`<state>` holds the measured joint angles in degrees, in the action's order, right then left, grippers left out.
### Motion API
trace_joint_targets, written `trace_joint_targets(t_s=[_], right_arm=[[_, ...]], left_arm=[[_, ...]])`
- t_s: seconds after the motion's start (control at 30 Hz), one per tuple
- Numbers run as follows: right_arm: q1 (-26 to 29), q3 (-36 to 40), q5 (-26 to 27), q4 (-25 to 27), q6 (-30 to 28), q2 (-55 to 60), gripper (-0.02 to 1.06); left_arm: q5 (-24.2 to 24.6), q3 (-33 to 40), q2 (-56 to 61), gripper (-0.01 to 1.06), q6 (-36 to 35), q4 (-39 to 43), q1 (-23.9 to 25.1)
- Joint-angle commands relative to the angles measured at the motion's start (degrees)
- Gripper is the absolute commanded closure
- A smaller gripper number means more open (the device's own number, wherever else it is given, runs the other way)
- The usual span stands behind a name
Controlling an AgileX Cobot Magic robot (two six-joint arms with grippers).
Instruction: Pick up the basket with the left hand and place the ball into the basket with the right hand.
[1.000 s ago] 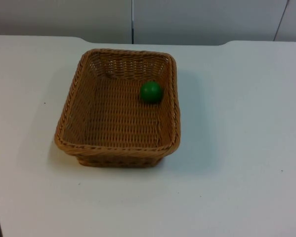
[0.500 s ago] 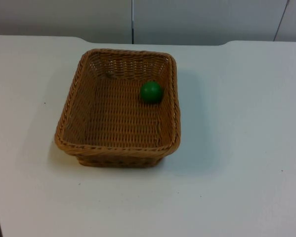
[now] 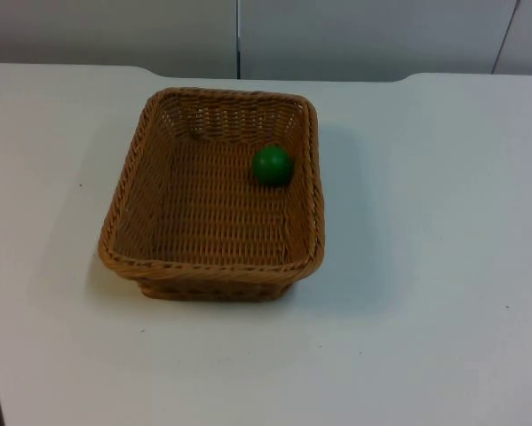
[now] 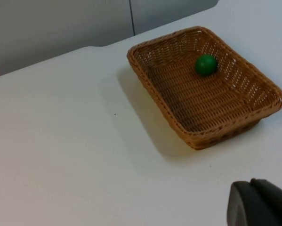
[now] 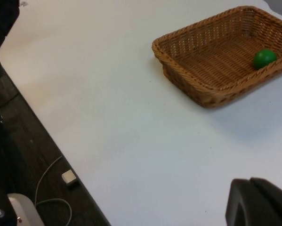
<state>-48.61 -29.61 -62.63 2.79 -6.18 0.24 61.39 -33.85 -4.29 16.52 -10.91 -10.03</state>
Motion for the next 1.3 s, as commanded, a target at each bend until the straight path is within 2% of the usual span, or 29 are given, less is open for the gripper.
trace_joint_targets(t_s=[0.0,0.23,0.33,0.4,0.43,0.47,0.6,0.63,0.7,0.77,0.8,0.93,1.1,1.27], right_arm=[[0.0,0.3,0.8,-0.3,0.2,-0.2,1.05],[0.5,0.3,0.8,-0.1,0.2,-0.2,1.05],[5.3,0.3,0.8,0.1,0.2,-0.2,1.05],[11.1,0.3,0.8,0.1,0.2,-0.2,1.05],[11.1,0.3,0.8,0.1,0.2,-0.2,1.05],[14.0,0.3,0.8,0.1,0.2,-0.2,1.05],[29.3,0.3,0.8,0.1,0.2,-0.2,1.05],[29.3,0.3,0.8,0.1,0.2,-0.2,1.05],[39.0,0.3,0.8,0.1,0.2,-0.2,1.05],[44.6,0.3,0.8,0.1,0.2,-0.2,1.05],[44.6,0.3,0.8,0.1,0.2,-0.2,1.05],[51.9,0.3,0.8,0.1,0.2,-0.2,1.05],[55.3,0.3,0.8,0.1,0.2,-0.2,1.05],[56.0,0.3,0.8,0.3,0.2,-0.2,1.05]], left_arm=[[-1.2,0.5,0.2,1.05,0.0,-0.7,-0.4],[-2.3,0.5,0.2,1.05,0.0,-0.7,-0.4],[-2.0,0.5,0.2,1.05,0.0,-0.8,-0.4],[-0.9,0.5,0.2,1.05,0.0,-0.8,-0.4],[-0.9,0.5,0.2,1.05,0.0,-0.8,-0.4],[-0.3,0.5,0.2,1.05,0.0,-0.8,-0.4],[-0.1,0.5,0.2,1.05,-0.4,-0.4,-0.4],[-0.1,0.5,0.2,1.05,-0.4,-0.4,-0.4],[-0.1,0.6,0.2,1.05,-2.7,1.8,-0.4],[-0.1,0.6,0.2,1.05,-5.2,4.4,-0.4],[-0.1,0.6,0.2,1.05,-5.2,4.4,-0.4],[-0.9,0.8,1.6,1.05,-8.1,6.7,-0.4],[-0.8,3.4,4.3,1.05,-8.1,6.8,-0.4],[-0.1,3.8,4.3,1.05,-8.1,6.8,-0.4]])
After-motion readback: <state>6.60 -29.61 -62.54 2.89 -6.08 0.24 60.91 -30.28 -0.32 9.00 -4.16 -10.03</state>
